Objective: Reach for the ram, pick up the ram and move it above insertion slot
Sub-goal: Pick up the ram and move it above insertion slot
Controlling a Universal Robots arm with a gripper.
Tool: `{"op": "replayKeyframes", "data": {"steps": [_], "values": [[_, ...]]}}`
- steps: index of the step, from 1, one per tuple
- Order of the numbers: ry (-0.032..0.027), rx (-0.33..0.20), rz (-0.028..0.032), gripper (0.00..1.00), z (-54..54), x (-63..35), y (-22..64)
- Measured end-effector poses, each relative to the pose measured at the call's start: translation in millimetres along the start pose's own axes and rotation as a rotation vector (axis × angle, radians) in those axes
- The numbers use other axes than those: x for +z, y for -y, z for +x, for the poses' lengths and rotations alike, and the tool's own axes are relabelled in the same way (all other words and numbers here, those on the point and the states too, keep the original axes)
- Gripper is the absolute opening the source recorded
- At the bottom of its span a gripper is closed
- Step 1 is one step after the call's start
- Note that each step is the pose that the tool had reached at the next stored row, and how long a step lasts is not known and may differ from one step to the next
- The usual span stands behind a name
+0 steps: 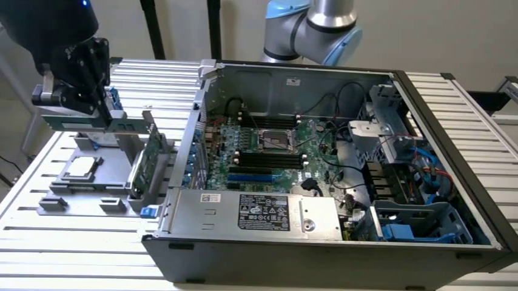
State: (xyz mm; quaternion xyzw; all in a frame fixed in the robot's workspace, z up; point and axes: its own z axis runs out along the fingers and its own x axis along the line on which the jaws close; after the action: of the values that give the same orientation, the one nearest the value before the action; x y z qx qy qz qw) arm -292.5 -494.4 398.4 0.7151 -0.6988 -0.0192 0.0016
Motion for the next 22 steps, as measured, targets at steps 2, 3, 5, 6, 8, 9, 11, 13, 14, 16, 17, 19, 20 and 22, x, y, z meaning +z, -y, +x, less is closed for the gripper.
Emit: {"op": "replayKeyframes", "data": {"steps": [2,3,5,6,8,9,11,13,14,16,17,19,20,22], "values": [[0.0004,0.0,0.0,0.13,-2.5,-0.1,4.5],[0.0008,0.0,0.0,0.13,-3.6,-0.2,6.8],[0.0027,0.0,-0.0002,0.13,-5.8,-0.3,11.7],[0.0041,0.0,-0.0002,0.13,-6.8,-0.4,14.6],[0.0066,0.0,-0.0003,0.13,-8.9,-0.5,20.2],[0.0078,0.0,-0.0003,0.13,-9.9,-0.5,22.9],[0.0104,0.0,-0.0005,0.13,-11.9,-0.6,28.6],[0.0133,0.0,-0.0006,0.13,-13.7,-0.7,34.6],[0.015,0.0,-0.0007,0.13,-14.4,-0.8,37.8],[0.0188,0.0,-0.001,0.13,-16.0,-1.0,44.6],[0.0206,-0.001,-0.0011,0.13,-16.7,-1.1,47.9],[0.0245,-0.001,-0.0012,0.13,-18.1,-1.2,54.5],[0.0267,-0.001,-0.0013,0.13,-18.8,-1.3,57.9],[0.0311,-0.001,-0.0014,0.13,-20.1,-1.4,64.6]]}}
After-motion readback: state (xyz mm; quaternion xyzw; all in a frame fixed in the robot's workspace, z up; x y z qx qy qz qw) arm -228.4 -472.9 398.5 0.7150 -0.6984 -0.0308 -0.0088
